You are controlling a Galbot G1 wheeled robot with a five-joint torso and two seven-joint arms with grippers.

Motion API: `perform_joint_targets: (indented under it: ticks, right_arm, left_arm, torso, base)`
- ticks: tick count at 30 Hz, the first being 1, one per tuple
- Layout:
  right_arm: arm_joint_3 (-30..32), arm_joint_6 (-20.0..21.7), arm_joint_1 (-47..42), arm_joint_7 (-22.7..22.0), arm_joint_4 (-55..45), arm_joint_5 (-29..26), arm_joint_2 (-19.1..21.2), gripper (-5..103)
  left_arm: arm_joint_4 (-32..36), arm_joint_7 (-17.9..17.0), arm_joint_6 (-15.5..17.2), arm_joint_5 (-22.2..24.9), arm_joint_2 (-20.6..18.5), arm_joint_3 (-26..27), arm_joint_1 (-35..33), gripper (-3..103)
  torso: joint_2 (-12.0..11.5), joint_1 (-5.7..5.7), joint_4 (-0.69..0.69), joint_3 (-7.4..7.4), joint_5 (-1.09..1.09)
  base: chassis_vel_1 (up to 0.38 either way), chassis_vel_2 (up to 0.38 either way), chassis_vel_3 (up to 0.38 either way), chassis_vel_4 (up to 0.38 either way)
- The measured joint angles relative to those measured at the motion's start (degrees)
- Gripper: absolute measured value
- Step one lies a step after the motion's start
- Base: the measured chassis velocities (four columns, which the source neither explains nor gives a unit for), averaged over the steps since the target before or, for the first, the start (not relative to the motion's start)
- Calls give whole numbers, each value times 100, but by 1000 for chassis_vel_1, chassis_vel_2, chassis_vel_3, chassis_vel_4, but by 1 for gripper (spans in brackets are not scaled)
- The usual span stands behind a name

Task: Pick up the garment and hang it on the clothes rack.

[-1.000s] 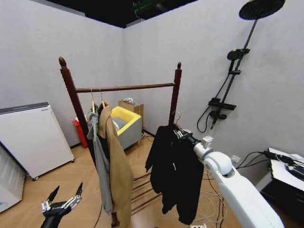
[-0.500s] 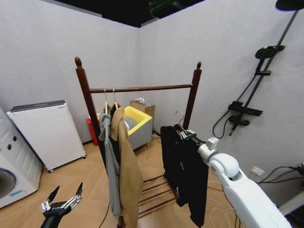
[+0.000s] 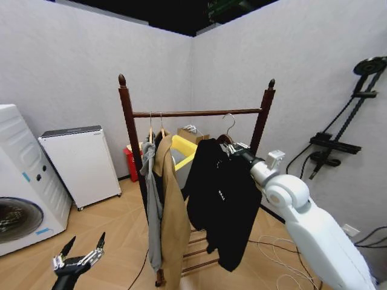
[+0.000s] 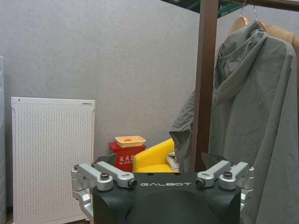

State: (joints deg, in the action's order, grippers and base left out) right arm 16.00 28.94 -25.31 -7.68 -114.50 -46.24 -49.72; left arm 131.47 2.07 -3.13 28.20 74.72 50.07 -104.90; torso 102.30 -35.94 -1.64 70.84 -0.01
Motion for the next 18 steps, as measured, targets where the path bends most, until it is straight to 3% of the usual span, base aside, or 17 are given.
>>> perform_joint_targets:
  ticks: [11, 18]
  right_arm:
    - [-1355, 378, 1698, -677, 808, -282, -425, 10]
    - [-1777, 406, 2058, -489, 1199, -332, -597, 10]
  left_arm:
    - [0, 2, 0, 0, 0, 0, 0, 100]
    - [0, 2, 0, 0, 0, 0, 0, 100]
  torso:
    - [0, 0, -1, 0, 0]
    - [0, 1, -1, 0, 0]
  base:
    - [0, 0, 0, 0]
    - [0, 0, 0, 0]
